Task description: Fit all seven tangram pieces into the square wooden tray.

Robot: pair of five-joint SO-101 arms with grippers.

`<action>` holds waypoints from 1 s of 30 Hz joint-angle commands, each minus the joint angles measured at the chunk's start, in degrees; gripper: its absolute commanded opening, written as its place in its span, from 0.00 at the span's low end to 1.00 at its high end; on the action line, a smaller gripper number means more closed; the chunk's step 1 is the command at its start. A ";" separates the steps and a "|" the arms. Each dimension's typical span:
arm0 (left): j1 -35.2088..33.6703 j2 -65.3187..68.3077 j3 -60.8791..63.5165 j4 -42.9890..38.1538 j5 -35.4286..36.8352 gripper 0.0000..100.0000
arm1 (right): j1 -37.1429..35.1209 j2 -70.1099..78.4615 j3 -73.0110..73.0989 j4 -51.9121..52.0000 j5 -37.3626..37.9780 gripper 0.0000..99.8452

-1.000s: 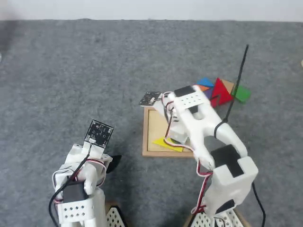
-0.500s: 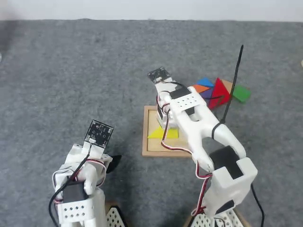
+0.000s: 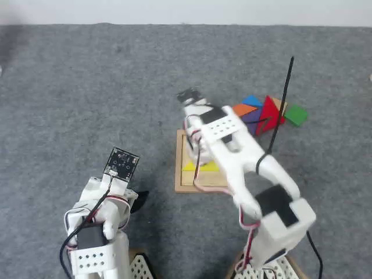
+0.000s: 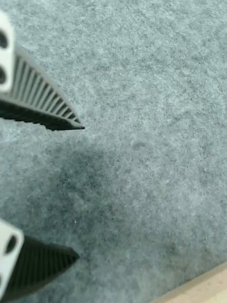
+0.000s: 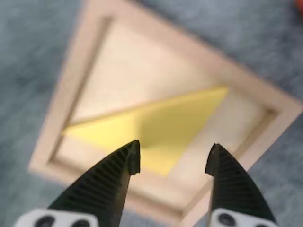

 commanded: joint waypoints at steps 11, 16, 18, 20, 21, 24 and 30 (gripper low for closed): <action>0.00 -0.70 -1.27 0.35 -0.53 0.37 | -5.32 -4.53 6.51 -2.59 2.64 0.22; 0.00 -0.70 -1.27 0.35 -0.53 0.37 | -7.69 2.42 2.64 -3.82 2.11 0.23; 0.00 -0.70 -1.27 0.35 -0.53 0.37 | -7.60 4.79 -0.18 -3.65 -0.26 0.24; 0.00 -0.70 -1.27 0.35 -0.53 0.37 | -7.25 7.08 -2.64 -3.38 -4.31 0.25; 0.00 -0.70 -1.27 0.35 -0.53 0.37 | -6.64 8.13 -3.78 -3.38 -5.89 0.26; 0.00 -0.70 -1.27 0.35 -0.53 0.37 | -4.44 10.68 -7.03 -3.47 -8.97 0.31; 0.00 -0.70 -1.27 0.35 -0.53 0.37 | -3.82 13.58 -9.58 -3.82 -9.32 0.35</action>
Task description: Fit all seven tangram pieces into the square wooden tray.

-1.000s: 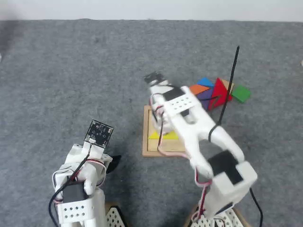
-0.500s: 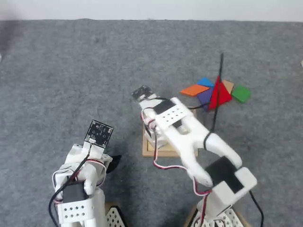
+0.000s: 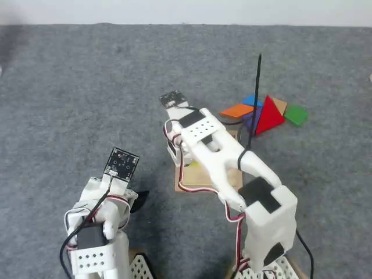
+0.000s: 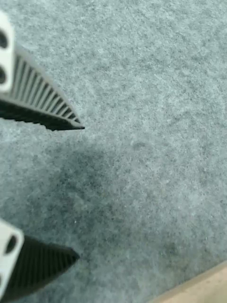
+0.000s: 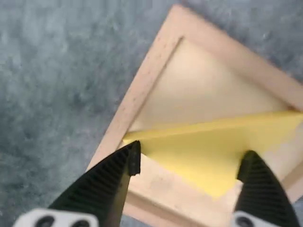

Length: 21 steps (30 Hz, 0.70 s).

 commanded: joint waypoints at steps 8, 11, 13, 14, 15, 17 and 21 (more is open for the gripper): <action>0.00 -0.70 -1.27 0.35 -0.53 0.37 | 4.18 1.54 -2.20 -1.01 -2.20 0.28; 0.00 -0.70 -1.27 0.35 -0.53 0.37 | 7.16 2.51 -2.37 -1.71 -4.40 0.29; 0.00 -0.70 -1.27 0.35 -0.53 0.37 | 8.22 2.95 -2.37 -2.77 -4.40 0.29; 0.00 -0.70 -1.27 0.35 -0.53 0.37 | 8.40 3.03 -2.37 -2.95 -4.40 0.29; 0.00 -0.70 -1.27 0.35 -0.53 0.37 | 8.40 2.77 -2.37 -3.03 -4.57 0.29; 0.00 -0.70 -1.27 0.35 -0.53 0.37 | 8.31 2.51 -2.64 -3.21 -4.75 0.29; 0.00 -0.70 -1.27 0.35 -0.53 0.37 | 8.22 2.95 -5.89 -5.14 -4.84 0.29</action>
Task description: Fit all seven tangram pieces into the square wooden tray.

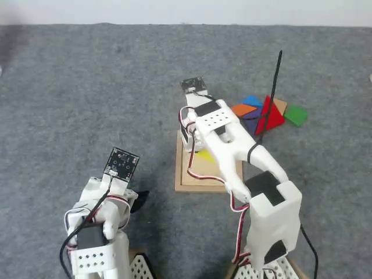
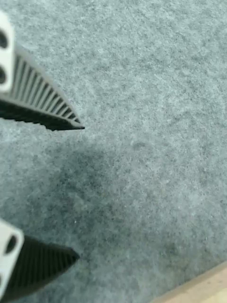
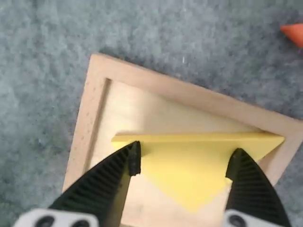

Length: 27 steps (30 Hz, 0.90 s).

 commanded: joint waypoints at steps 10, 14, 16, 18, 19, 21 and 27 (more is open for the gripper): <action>0.00 -0.70 -1.27 0.35 -0.53 0.37 | 2.59 -0.48 -5.10 -0.75 -2.64 0.29; 0.00 -0.70 -1.27 0.35 -0.53 0.37 | 4.00 -5.93 -4.75 5.93 -1.05 0.29; 0.00 -0.70 -1.27 0.35 -0.53 0.37 | 5.49 -10.15 -4.48 6.81 -0.88 0.29; 0.00 -0.70 -1.27 0.35 -0.53 0.37 | 7.16 -15.25 -4.31 7.25 -0.70 0.29; 0.00 -0.70 -1.27 0.35 -0.53 0.37 | 7.96 -17.89 -3.96 7.60 -0.62 0.29; 0.00 -0.70 -1.27 0.35 -0.53 0.37 | 9.19 -22.64 -3.43 8.66 0.62 0.29; 0.00 -0.70 -1.27 0.35 -0.53 0.37 | 4.53 -25.63 4.84 15.69 7.30 0.29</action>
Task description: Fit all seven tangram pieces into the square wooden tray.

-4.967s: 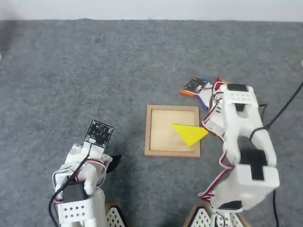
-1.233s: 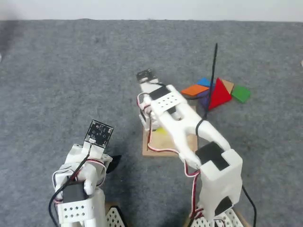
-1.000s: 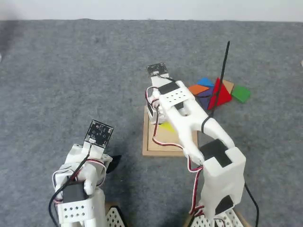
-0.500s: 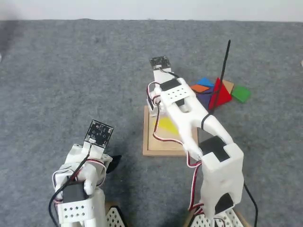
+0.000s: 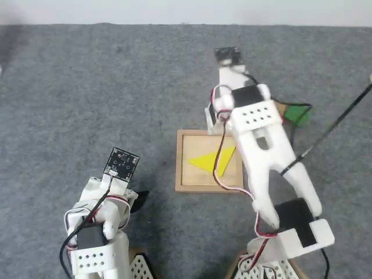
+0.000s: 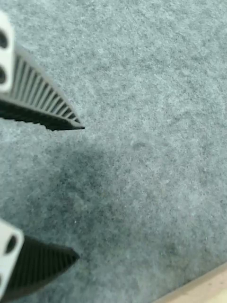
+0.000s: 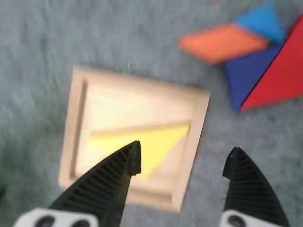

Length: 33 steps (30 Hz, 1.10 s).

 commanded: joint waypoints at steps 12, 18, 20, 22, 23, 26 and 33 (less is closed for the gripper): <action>0.00 -0.79 -1.27 0.35 -0.53 0.37 | -10.24 -2.77 11.69 -3.38 7.56 0.29; 0.00 -0.79 -1.27 0.26 -0.53 0.37 | -12.09 -2.77 16.26 -3.65 10.81 0.43; 0.00 -0.79 -1.27 0.26 -0.53 0.37 | -13.23 -2.86 18.64 -5.67 11.69 0.44; 0.00 -0.79 -1.27 0.35 -0.53 0.37 | -13.32 -2.86 19.78 -8.57 11.87 0.43; 0.00 -0.79 -1.27 0.35 -0.53 0.37 | -13.32 -2.77 19.96 -9.63 11.69 0.42; 0.00 -0.79 -1.27 0.35 -0.53 0.37 | -13.49 -2.77 21.98 -13.58 10.64 0.41; 0.00 -0.79 -1.27 0.35 -0.53 0.37 | -14.02 6.46 22.42 -17.01 8.26 0.38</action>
